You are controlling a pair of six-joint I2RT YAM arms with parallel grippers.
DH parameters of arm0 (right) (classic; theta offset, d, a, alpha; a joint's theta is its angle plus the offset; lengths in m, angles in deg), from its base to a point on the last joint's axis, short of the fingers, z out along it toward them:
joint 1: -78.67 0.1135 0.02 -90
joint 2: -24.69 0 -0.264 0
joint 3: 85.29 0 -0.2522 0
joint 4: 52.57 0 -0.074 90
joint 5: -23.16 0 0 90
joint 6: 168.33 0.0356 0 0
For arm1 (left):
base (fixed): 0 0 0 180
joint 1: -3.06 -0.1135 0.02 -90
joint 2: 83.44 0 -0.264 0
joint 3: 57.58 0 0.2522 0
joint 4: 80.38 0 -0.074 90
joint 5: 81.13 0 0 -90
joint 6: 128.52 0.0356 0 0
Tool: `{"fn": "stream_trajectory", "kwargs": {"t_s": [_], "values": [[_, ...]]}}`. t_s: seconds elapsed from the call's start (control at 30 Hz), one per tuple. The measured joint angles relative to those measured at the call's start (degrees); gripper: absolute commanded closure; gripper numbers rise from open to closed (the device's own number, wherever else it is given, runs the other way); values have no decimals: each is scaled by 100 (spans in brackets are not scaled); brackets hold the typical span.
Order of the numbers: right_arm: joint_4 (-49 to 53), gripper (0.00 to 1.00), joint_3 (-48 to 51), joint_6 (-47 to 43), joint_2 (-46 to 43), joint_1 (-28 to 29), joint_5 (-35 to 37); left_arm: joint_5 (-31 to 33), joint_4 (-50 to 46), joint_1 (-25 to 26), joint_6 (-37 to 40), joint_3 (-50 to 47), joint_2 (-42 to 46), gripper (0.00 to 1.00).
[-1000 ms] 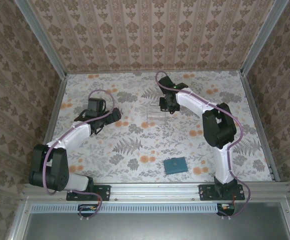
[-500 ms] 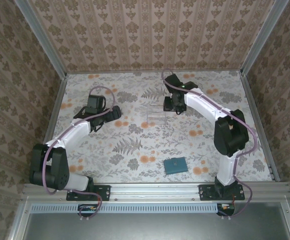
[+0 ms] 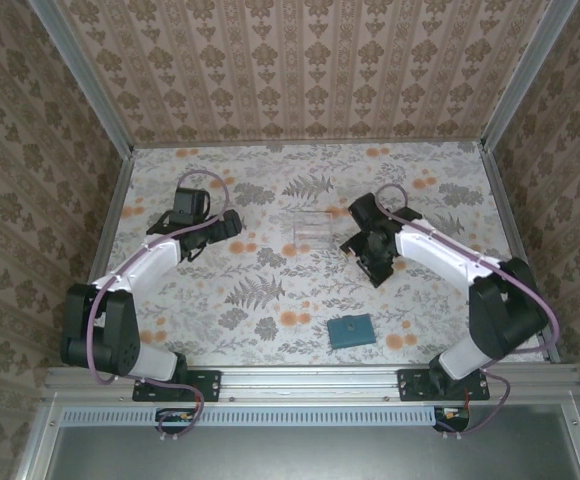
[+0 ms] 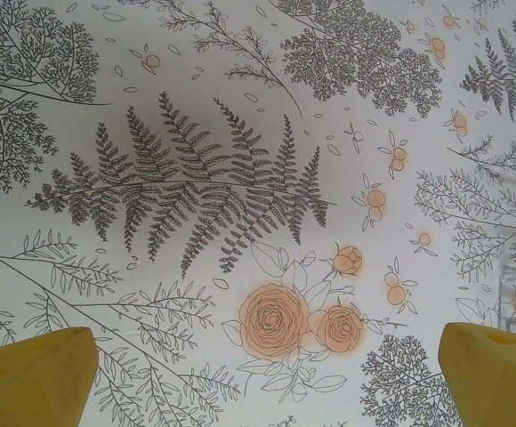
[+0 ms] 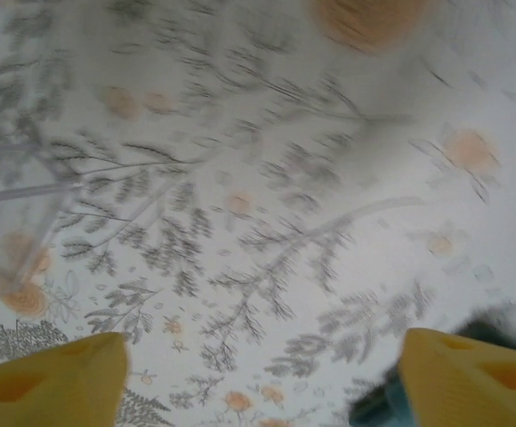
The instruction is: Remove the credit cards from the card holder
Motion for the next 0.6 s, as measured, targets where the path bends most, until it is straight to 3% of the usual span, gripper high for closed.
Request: {"fn": "stream_trajectory", "kwargs": {"t_s": [0.07,0.3,0.6], "values": [[22,0,341,560,-356,79,-85,-9,0,-22,0,0,0,0],[133,0,1165,2105,-1368,616,-476,-94,2,-131,0,0,0,0],[-280,0,2277,3220,-1812,1335,-802,-199,7,-188,0,0,0,0]]}}
